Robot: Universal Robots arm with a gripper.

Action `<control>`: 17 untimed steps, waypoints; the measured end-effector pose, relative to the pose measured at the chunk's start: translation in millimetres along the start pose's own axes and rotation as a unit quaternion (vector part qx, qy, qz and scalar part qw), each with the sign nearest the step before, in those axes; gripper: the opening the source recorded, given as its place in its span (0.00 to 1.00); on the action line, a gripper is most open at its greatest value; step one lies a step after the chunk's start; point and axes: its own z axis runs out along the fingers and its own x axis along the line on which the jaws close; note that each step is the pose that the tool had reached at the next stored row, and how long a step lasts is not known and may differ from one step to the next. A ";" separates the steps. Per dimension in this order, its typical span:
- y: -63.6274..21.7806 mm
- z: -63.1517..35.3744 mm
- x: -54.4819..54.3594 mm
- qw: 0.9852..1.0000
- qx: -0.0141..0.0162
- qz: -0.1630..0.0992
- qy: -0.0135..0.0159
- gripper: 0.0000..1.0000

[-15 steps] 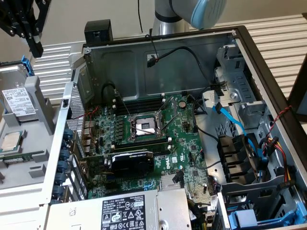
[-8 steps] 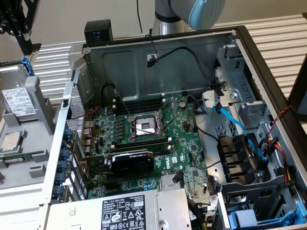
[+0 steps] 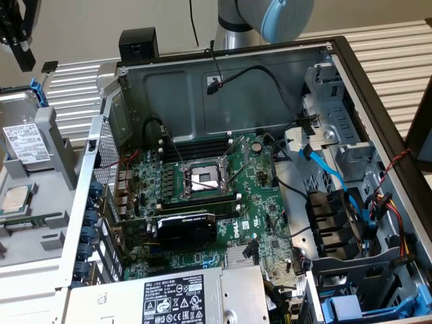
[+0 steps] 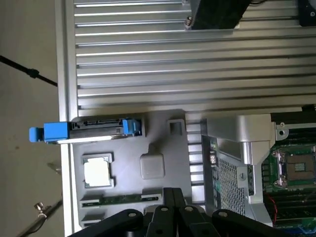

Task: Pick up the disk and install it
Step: 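Reach for the disk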

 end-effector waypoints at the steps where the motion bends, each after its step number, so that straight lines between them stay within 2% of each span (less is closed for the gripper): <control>1: 2.7 0.0 2.6 1.000 0.000 0.000 0.000 0.11; 6: 15.8 1.0 17.9 1.000 0.000 0.000 0.000 0.11; 11: 23.2 0.8 39.6 1.000 0.000 0.000 0.000 0.11; 17: 38.5 0.6 57.4 1.000 0.000 0.000 0.000 0.11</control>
